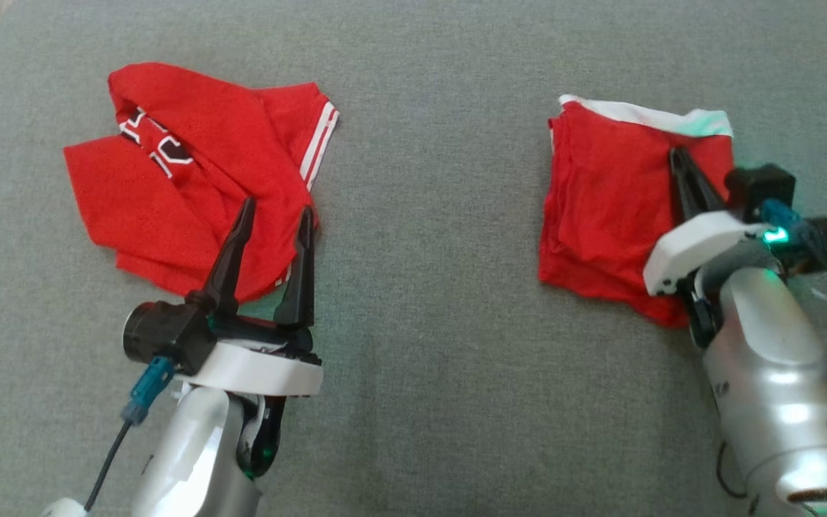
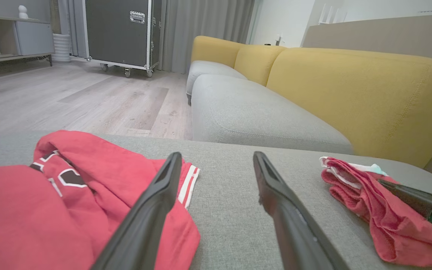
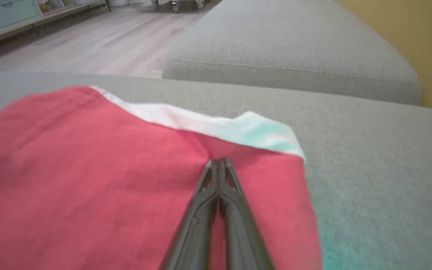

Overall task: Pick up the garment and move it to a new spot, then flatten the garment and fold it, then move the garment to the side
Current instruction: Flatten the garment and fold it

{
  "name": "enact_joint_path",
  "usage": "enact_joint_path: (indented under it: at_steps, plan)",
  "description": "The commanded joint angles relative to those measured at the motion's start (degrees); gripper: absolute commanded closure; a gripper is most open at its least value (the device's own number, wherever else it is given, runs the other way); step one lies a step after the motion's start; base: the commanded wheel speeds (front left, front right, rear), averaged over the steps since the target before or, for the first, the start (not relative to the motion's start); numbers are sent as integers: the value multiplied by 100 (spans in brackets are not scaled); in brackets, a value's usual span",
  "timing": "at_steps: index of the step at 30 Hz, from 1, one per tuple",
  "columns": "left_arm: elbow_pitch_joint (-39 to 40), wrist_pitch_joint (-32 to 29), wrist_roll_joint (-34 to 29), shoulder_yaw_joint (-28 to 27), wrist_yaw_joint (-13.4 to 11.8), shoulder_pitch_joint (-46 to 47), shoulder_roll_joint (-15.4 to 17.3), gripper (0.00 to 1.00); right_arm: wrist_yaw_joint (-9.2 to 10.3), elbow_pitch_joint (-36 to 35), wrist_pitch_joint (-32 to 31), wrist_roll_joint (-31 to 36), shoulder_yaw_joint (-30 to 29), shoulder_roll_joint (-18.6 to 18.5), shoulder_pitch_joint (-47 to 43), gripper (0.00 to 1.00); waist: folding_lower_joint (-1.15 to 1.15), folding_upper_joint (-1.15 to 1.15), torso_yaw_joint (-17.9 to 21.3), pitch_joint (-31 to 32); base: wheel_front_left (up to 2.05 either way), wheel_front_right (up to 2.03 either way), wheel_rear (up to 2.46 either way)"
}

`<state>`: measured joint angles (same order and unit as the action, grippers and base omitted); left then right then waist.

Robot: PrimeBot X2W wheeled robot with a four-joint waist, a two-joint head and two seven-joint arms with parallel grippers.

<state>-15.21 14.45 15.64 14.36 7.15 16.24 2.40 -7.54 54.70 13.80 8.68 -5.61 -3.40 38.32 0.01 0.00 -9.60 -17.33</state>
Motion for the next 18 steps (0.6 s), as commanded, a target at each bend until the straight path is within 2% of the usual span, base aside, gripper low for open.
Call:
enact_joint_path:
  at_steps: [1,6,10,13,18]
  plan:
    - [148,55,12,-199,20,176,48,0,5,-118,97,-131,242,52,269,100,-1,0,7,47,0,0,0]
    - [137,55,35,-197,8,92,48,0,5,-498,117,-884,1175,52,219,100,-1,0,61,188,0,0,0]
    - [136,55,35,-182,-5,57,48,0,5,-108,118,-1128,1826,52,44,100,-1,0,103,265,0,0,0]
    - [131,55,33,-191,-11,48,48,0,5,119,118,-1298,2066,52,27,100,-1,0,130,332,0,0,0]
    - [128,55,15,-278,-21,-15,48,0,5,-39,119,-1434,2154,52,36,100,-1,0,239,464,0,0,0]
